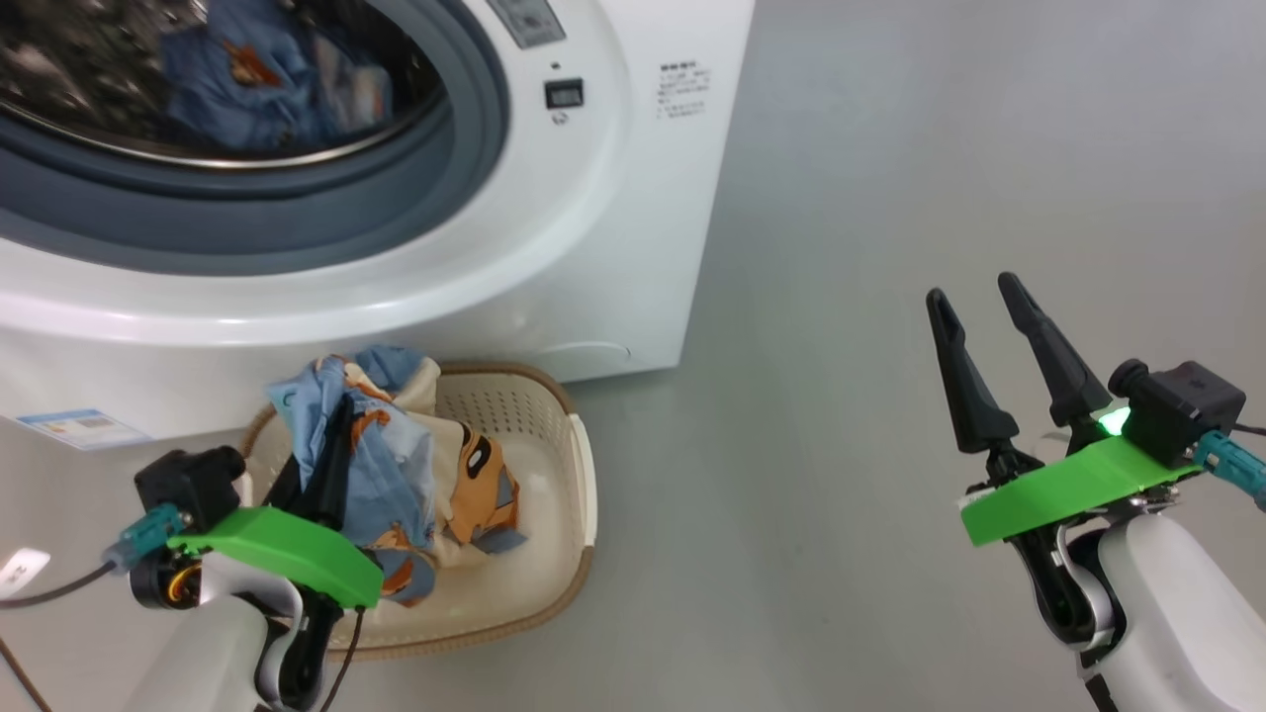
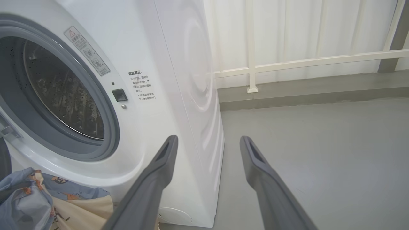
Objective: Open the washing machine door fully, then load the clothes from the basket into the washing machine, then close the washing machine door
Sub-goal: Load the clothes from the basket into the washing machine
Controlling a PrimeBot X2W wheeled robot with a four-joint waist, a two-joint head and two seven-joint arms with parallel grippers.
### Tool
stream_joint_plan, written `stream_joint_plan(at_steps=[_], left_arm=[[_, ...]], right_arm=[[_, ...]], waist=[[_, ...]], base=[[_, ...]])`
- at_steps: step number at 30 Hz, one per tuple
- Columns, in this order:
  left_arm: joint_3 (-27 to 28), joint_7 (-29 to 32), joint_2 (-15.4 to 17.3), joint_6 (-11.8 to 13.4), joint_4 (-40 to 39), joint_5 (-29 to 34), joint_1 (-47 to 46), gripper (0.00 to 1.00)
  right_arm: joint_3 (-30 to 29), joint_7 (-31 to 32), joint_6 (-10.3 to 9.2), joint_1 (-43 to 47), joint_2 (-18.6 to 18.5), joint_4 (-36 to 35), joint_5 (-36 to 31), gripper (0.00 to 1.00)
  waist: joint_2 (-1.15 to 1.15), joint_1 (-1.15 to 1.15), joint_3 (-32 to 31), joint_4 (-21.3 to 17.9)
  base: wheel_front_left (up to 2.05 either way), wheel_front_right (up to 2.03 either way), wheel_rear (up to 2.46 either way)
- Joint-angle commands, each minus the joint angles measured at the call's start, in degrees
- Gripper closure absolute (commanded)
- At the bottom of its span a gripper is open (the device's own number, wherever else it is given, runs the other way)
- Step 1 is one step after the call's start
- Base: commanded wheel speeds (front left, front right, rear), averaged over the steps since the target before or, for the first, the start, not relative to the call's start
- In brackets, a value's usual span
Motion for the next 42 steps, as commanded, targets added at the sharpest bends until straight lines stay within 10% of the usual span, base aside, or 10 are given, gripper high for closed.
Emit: stream_joint_plan(at_steps=[1, 25, 42], left_arm=[[2.8, -0.7, 1.8, -0.3, -2.6, 1.7, 0.7, 1.00], [15.7, -0.7, -2.9, -0.1, -19.2, 17.4, 11.1, 1.00], [17.1, -0.3, -1.3, -0.1, -9.5, 19.7, -8.4, 1.00]], right_arm=[[1.4, -0.5, 0.26, 1.3, -1.0, -1.0, 0.5, 0.00], [2.9, -0.5, 0.26, 4.3, -3.7, -0.8, 1.7, 0.00], [3.3, -0.5, 0.26, 1.8, -4.6, -1.8, 0.9, 0.00]], waist=[[0.00, 0.00, -3.4, 2.2], [0.00, 0.00, -9.2, 2.2], [0.00, 0.00, -0.2, 0.3]], base=[[0.00, 0.00, 0.00], [0.00, 0.00, 0.00], [0.00, 0.00, 0.00]])
